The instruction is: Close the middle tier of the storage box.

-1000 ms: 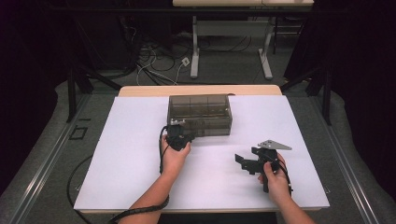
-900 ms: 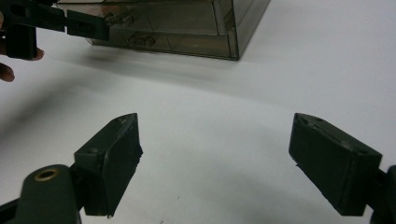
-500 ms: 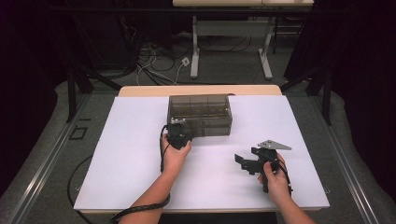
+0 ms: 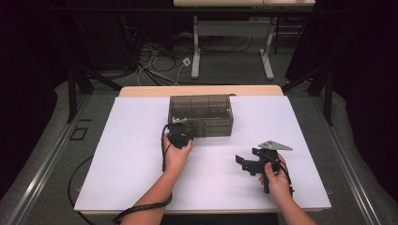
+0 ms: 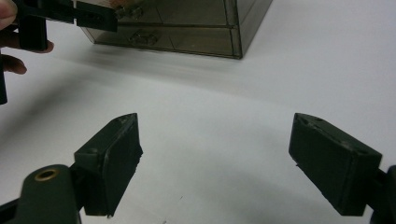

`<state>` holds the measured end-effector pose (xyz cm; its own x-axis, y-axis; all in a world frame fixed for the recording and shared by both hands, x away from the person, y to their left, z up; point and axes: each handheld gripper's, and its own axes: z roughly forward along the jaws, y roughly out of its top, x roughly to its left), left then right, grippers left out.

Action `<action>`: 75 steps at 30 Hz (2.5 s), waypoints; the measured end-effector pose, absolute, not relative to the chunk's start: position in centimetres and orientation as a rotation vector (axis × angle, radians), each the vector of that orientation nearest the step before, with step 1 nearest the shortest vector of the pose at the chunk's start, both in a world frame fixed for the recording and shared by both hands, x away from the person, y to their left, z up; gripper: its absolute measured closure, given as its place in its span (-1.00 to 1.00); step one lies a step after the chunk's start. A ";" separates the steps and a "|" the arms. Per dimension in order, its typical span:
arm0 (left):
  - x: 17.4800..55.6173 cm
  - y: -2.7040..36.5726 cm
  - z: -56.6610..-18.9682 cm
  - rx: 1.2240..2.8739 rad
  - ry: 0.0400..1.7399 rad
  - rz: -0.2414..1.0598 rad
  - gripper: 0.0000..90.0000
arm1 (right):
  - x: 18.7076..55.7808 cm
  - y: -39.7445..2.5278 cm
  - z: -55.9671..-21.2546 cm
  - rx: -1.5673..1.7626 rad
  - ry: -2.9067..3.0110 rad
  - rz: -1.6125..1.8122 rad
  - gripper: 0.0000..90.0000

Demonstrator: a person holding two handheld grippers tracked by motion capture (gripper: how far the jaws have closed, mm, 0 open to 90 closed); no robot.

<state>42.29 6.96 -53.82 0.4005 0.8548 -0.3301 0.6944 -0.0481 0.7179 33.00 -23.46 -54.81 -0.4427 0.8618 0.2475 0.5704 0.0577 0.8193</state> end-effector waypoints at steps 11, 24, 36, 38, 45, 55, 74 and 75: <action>42.4 7.1 -54.5 1.780 1.348 0.239 1.00 | 33.0 -23.6 -54.8 1.448 2.030 1.332 -0.65; 42.0 7.6 -54.5 1.781 1.324 0.250 0.88 | 33.3 -23.5 -55.0 1.455 2.039 1.333 -0.64; 41.6 7.7 -54.3 1.780 1.302 0.282 0.68 | 33.2 -23.9 -54.9 1.448 2.034 1.336 -0.64; 41.5 7.7 -54.2 1.783 1.298 0.289 0.64 | 33.2 -23.8 -54.8 1.456 2.029 1.339 -0.64; 41.3 7.9 -53.9 1.791 1.289 0.301 0.49 | 33.3 -23.8 -54.9 1.449 2.037 1.340 -0.64; 40.7 8.5 -53.4 1.772 1.269 0.340 0.20 | 33.3 -23.7 -54.9 1.450 2.035 1.338 -0.64; 39.8 9.8 -52.5 1.798 1.164 0.336 -0.11 | 33.2 -23.7 -54.8 1.440 2.032 1.336 -0.64; 39.7 9.8 -52.5 1.793 1.151 0.340 -0.12 | 33.2 -23.7 -54.8 1.440 2.032 1.339 -0.64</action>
